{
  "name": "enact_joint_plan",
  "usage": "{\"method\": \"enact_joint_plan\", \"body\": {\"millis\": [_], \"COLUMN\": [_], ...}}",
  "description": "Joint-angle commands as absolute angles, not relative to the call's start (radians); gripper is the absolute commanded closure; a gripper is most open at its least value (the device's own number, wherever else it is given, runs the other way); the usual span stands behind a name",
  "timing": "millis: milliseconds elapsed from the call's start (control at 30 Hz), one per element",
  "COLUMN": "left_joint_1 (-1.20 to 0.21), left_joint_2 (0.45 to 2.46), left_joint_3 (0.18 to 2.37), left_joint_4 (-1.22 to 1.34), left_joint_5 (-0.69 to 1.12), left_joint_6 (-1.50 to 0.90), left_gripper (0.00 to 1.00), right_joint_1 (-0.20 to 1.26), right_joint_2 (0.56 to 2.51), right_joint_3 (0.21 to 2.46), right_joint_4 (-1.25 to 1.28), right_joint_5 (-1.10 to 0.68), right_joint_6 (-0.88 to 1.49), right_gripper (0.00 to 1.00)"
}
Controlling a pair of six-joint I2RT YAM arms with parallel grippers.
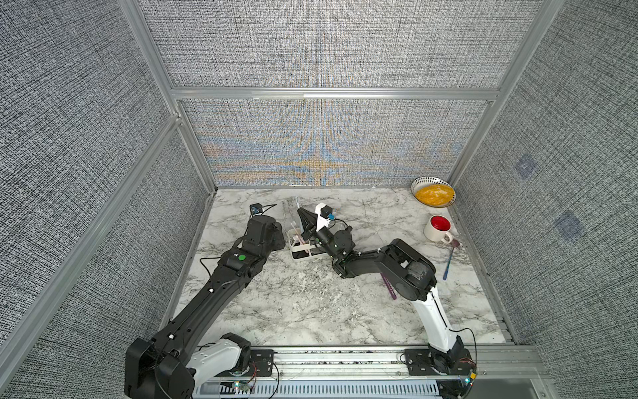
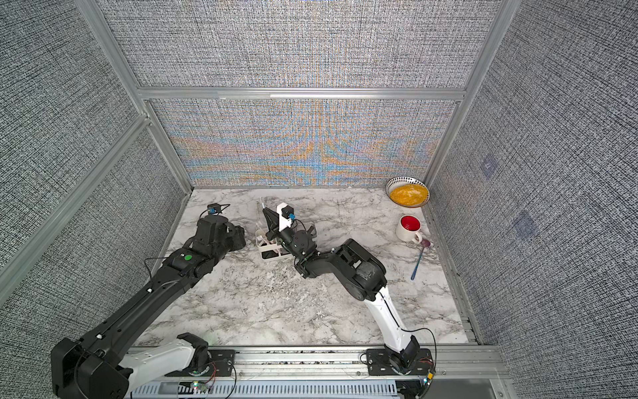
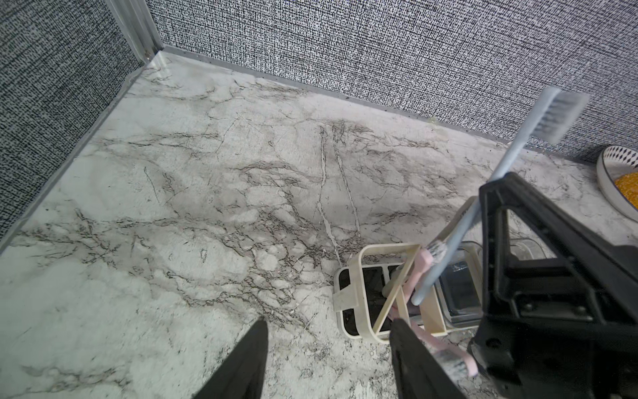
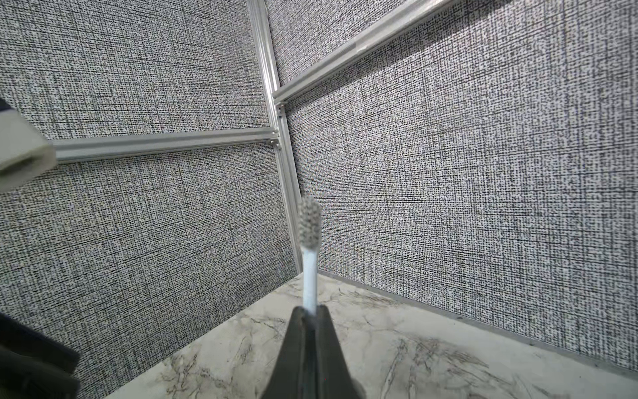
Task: Place the toothbrush into the toothbrush holder
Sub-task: Place the toothbrush in the toothbrush holder.
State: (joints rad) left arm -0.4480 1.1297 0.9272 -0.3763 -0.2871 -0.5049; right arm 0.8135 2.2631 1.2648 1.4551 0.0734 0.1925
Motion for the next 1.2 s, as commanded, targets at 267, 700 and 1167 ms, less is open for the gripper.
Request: {"method": "enact_joint_plan", "body": {"millis": [267,700,1167], "left_joint_1": [-0.445,-0.446,-0.446], "left_joint_2": [1.161,1.157,1.153], "left_joint_3": [0.941,0.938,0.924], "left_joint_4": [-0.35,-0.354,-0.348], "left_joint_5": [-0.279,-0.284,-0.285], "left_joint_6": [-0.497,-0.494,-0.503], "left_gripper": [0.41,0.41,0.41], "right_joint_1": [0.836,0.848,0.848], "right_joint_2": [2.29,2.296,1.99], "right_joint_3": [1.226,1.186,0.954], "right_joint_4": [1.585,1.614,1.468], "right_joint_5": [0.144,0.152,0.132], "right_joint_6": [0.122,0.109,0.076], "right_gripper": [0.95,0.81,0.55]}}
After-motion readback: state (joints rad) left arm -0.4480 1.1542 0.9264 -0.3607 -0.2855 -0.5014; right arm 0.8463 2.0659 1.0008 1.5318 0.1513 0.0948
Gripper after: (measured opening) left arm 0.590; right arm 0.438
